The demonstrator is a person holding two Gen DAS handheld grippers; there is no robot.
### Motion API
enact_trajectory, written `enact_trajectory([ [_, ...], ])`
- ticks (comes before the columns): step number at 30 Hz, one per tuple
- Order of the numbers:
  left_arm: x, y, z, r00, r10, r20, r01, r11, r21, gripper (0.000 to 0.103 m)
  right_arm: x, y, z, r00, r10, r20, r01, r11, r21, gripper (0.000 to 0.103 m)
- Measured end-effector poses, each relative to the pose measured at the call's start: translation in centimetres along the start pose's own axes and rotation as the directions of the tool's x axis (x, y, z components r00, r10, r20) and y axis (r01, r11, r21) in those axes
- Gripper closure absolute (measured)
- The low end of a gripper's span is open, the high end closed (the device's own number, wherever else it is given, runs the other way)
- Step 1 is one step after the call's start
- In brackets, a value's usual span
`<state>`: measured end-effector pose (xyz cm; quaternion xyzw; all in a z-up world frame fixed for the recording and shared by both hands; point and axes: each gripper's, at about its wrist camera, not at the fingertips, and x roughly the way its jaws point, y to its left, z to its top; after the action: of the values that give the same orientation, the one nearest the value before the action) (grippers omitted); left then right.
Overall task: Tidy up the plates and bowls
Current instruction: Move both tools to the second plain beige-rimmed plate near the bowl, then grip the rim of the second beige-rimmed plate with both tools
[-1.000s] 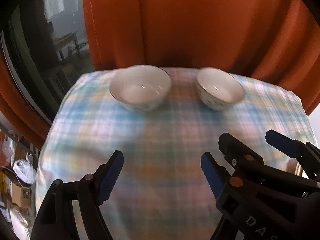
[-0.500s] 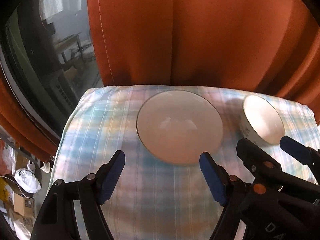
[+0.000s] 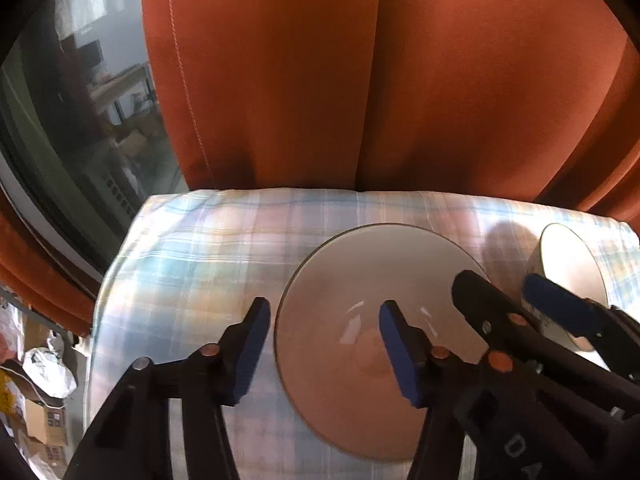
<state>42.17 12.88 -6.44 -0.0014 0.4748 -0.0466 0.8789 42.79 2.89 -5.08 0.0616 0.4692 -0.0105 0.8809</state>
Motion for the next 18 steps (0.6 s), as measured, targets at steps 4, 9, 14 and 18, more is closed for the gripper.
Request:
enact_trajectory([
  [4,1.3,0.0,-0.1,0.999,0.041,-0.008,-0.041,0.999,0.014,0.065,1.7,0.1,0.4,1.000,-0.007,-0.021,0.007,1.000,0.007,0.072],
  [9,2.2,0.3,-0.6,0.998,0.052,-0.019,-0.052,0.999,0.005,0.071,3.4,0.1,0.4,0.998,0.006,-0.056,-0.005,1.000,0.019,0.079],
  [14,2.2,0.4,-0.6,0.998,0.051,-0.028,-0.051,0.999,-0.003,0.073,3.5,0.5,0.7,0.998,-0.004,-0.056,0.004,1.000,0.014,0.079],
  [18,1.9,0.4,-0.5,0.998,0.047,-0.041,-0.047,0.999,0.003,0.073,3.2,0.3,0.5,0.998,-0.003,-0.066,0.004,1.000,0.027,0.079],
])
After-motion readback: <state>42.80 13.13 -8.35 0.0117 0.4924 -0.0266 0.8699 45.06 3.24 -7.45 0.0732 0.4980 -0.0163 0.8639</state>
